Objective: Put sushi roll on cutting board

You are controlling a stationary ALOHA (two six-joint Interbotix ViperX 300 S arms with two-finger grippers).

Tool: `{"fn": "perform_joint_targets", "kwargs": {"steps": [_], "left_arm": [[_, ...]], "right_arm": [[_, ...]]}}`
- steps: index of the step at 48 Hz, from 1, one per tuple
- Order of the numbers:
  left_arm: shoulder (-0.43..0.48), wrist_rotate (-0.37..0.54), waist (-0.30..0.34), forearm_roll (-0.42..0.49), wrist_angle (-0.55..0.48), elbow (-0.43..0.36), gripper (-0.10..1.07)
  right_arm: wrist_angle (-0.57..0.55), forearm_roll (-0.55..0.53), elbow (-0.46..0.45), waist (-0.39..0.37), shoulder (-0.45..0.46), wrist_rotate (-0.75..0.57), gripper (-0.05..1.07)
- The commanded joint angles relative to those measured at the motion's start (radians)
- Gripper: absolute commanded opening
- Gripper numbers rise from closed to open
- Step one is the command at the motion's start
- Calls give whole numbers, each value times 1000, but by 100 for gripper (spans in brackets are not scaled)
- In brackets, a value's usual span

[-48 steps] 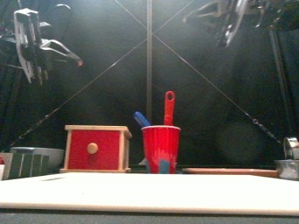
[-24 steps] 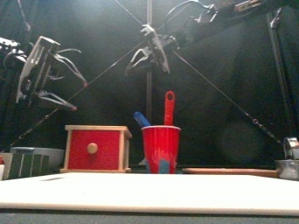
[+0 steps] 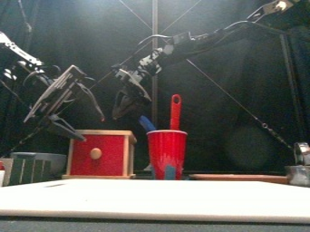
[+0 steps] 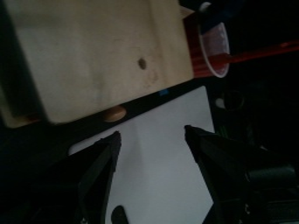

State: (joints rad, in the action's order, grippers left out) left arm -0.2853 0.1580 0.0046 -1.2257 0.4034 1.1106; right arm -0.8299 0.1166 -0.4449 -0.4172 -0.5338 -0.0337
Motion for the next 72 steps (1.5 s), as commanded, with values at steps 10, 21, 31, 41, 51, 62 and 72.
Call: {"fn": "perform_joint_targets", "kwargs": {"steps": [10,21,31,41,51,62,72], "left_arm": [[57,-3,34,-3,9,-54,93],[110,-2,58,-6,9,-81,93],[129,-2,80,-8,2,-91,92],[146,0,83,-15,-23,-97,74],[150,0,71,-40,-29,-100,65],[141,-2,6,-92,-29,-87,65],[127,0,-38,-121,-29,-84,65]], "right_arm": [[-21,-46,-15,-8,-5,-2,5],[-48,-46,6,-8,-9,2,5],[-48,-46,6,-8,-9,2,5],[-48,-46,6,-8,-9,2,5],[-48,-46,9,-6,-9,2,5],[-52,-41,9,-8,-9,2,5],[-58,-40,9,-8,-11,0,5]]}}
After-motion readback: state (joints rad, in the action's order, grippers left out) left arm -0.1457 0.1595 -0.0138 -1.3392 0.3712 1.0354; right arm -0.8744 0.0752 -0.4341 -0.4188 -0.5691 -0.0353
